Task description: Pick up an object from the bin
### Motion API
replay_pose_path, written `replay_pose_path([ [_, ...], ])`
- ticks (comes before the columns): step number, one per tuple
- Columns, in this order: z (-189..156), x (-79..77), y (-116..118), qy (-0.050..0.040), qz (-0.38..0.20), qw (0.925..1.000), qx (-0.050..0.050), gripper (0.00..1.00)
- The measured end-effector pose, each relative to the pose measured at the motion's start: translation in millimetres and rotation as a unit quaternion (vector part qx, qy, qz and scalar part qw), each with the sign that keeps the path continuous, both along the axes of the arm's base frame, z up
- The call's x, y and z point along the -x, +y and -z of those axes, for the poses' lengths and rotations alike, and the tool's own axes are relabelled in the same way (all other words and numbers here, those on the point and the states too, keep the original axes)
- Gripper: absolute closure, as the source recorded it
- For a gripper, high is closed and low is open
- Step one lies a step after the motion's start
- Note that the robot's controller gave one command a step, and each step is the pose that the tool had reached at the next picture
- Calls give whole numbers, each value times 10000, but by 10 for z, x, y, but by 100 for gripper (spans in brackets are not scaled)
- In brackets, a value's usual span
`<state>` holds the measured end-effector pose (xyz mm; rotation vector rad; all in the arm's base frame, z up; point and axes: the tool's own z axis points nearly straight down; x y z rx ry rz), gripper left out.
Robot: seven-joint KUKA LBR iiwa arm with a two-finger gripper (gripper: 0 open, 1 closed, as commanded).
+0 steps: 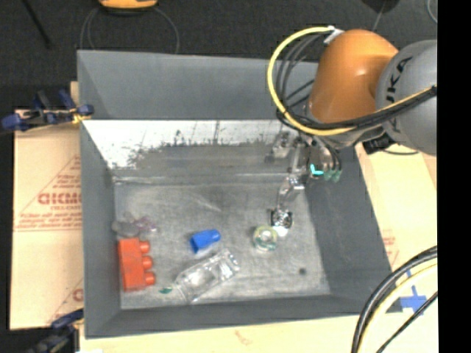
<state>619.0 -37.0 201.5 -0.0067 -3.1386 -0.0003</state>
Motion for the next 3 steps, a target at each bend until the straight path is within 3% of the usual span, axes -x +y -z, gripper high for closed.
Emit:
replay_pose_path([
  [1,1247,188,807,-50,-1739,9848,3,0],
  [2,1259,555,1379,-107,-1973,9803,6,0],
  [3,1232,523,1365,-138,-1950,9807,4,100],
])
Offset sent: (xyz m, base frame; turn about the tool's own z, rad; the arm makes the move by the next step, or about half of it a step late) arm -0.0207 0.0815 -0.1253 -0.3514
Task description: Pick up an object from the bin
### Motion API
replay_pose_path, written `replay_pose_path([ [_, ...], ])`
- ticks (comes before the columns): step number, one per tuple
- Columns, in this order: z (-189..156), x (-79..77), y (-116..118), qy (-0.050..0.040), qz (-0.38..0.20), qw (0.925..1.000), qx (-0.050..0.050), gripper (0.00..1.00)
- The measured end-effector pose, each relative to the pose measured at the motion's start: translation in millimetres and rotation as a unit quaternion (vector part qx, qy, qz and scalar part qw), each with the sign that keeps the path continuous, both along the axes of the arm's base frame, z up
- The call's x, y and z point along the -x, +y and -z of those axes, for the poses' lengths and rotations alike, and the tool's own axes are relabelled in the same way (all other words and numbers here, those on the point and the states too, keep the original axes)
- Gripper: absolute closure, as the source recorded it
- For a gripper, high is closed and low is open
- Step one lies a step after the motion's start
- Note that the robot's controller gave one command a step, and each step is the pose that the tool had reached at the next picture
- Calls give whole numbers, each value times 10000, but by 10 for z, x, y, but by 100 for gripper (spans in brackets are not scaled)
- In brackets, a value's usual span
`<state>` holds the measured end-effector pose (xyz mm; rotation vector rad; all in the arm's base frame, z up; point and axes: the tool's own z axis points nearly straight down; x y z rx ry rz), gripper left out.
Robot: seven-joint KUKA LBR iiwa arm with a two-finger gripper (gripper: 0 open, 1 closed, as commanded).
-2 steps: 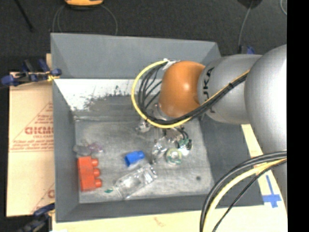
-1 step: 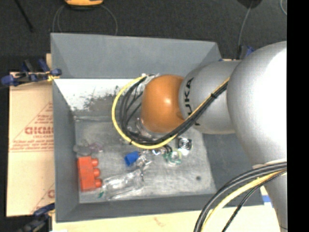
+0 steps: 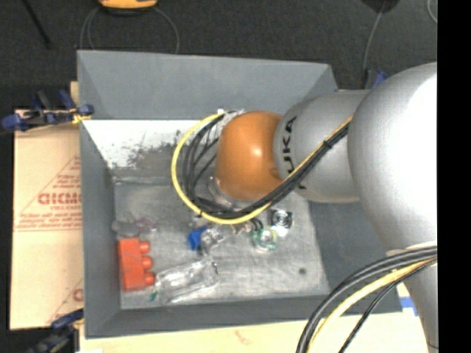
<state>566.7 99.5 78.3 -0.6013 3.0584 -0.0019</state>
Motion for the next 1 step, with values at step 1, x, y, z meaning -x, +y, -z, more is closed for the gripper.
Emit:
replay_pose_path([
  [1,-1316,81,8,62,-1018,9948,28,100],
])
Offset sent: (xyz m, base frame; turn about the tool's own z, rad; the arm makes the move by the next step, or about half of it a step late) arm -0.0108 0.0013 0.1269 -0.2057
